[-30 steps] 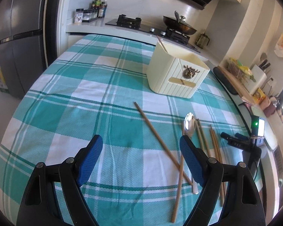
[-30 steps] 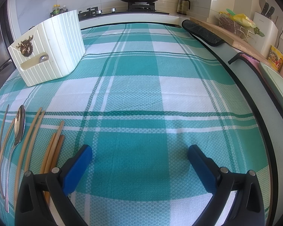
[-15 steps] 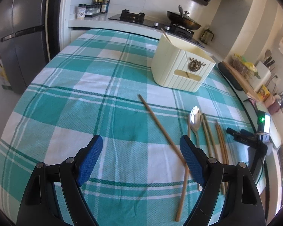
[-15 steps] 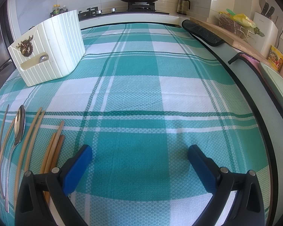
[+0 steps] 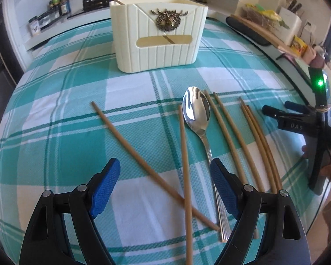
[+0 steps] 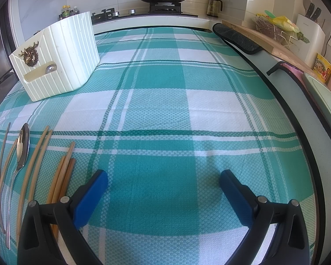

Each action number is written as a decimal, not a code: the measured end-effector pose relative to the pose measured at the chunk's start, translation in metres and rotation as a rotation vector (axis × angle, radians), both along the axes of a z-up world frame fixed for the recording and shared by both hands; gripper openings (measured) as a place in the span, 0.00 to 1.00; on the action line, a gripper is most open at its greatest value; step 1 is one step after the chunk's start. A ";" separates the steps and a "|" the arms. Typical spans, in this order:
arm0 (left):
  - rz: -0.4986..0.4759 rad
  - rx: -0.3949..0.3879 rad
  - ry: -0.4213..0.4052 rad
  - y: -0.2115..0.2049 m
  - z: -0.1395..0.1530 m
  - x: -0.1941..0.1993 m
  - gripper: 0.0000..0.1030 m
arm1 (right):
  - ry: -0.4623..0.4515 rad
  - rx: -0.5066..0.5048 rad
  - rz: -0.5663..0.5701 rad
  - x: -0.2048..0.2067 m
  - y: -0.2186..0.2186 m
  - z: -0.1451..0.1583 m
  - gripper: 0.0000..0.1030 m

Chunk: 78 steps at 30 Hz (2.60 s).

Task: Organize utensils
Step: 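Grasp a wooden chopstick with the left tool while the right tool grasps another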

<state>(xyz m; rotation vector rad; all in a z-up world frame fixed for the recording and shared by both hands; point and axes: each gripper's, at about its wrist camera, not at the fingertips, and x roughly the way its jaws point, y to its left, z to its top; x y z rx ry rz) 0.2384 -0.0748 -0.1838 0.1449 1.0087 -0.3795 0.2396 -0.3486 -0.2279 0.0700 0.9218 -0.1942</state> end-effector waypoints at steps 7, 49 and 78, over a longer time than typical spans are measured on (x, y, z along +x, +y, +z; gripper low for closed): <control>-0.043 0.115 0.002 -0.025 -0.017 0.016 0.67 | 0.000 0.002 0.000 0.000 -0.001 -0.001 1.00; 0.169 -0.061 0.006 0.100 -0.015 0.001 0.08 | 0.159 -0.127 0.079 -0.063 0.058 0.016 0.73; 0.102 0.021 0.095 0.117 -0.014 0.008 0.35 | 0.332 -0.258 0.375 -0.037 0.054 0.020 0.08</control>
